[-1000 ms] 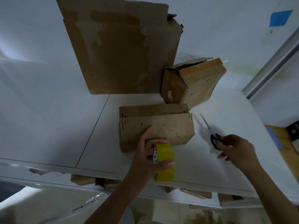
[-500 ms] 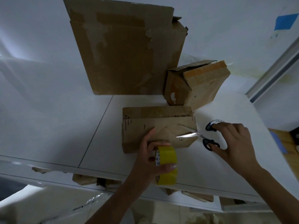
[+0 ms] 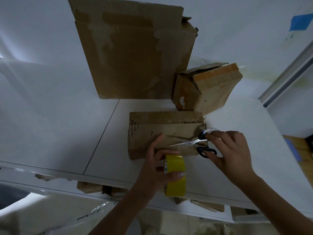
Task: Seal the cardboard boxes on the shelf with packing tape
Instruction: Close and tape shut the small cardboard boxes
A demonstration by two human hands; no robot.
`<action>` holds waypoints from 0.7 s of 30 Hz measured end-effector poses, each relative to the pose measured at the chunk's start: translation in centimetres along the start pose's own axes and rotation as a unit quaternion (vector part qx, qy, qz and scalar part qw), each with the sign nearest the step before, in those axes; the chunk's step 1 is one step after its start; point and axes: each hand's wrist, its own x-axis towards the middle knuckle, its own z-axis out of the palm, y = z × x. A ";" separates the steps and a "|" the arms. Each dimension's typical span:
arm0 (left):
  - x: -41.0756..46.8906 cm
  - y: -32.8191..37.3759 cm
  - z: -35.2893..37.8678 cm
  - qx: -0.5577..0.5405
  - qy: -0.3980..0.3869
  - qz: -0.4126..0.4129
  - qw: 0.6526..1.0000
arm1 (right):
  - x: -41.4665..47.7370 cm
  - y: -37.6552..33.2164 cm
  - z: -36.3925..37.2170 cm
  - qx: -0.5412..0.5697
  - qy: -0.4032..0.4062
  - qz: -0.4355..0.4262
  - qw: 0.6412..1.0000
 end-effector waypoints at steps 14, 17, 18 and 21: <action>-0.4 0.9 -0.2 -0.004 0.004 0.002 1.000 | 0.5 -1.1 -0.6 -0.016 -0.006 0.020 1.000; -0.7 1.2 -0.4 0.004 -0.002 0.005 1.000 | 0.8 -1.6 -0.8 -0.023 -0.026 0.057 0.998; -0.7 1.3 -0.5 0.004 -0.004 0.004 1.000 | 0.8 -1.7 -0.7 -0.022 -0.038 0.071 0.996; -0.9 1.4 -0.9 0.007 -0.029 -0.013 0.999 | 1.0 -1.4 -1.0 0.001 -0.058 0.107 0.993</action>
